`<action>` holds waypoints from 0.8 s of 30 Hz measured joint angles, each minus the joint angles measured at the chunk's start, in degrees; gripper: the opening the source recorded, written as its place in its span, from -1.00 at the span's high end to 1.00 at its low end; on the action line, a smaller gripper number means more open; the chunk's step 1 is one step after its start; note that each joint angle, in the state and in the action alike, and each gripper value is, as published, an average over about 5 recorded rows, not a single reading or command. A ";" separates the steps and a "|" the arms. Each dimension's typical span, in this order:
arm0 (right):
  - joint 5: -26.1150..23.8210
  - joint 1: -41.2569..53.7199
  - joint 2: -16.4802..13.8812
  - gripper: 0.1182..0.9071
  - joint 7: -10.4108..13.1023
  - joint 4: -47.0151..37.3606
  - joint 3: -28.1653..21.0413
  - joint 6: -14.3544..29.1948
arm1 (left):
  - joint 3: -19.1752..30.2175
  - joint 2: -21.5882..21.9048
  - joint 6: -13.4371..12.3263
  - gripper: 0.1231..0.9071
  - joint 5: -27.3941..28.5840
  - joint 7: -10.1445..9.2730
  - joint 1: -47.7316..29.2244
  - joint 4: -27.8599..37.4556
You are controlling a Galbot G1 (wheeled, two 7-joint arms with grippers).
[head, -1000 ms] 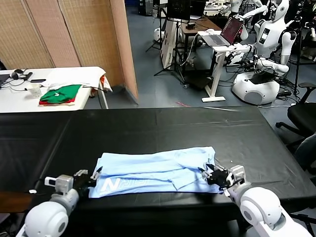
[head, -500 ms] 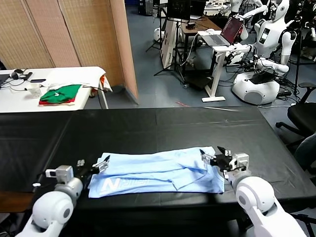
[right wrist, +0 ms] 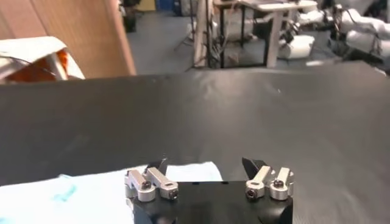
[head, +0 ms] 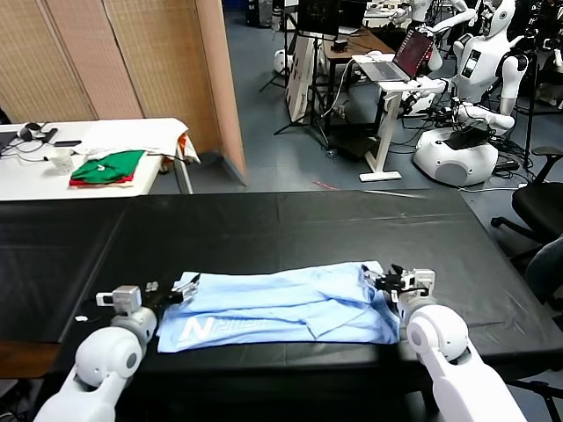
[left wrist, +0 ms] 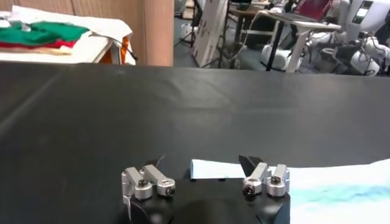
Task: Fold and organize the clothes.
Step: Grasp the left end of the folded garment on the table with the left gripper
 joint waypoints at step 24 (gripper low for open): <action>-3.09 -2.46 4.28 0.86 2.81 0.75 0.33 6.78 | 2.86 -1.94 -4.98 0.94 10.86 2.22 -4.49 5.82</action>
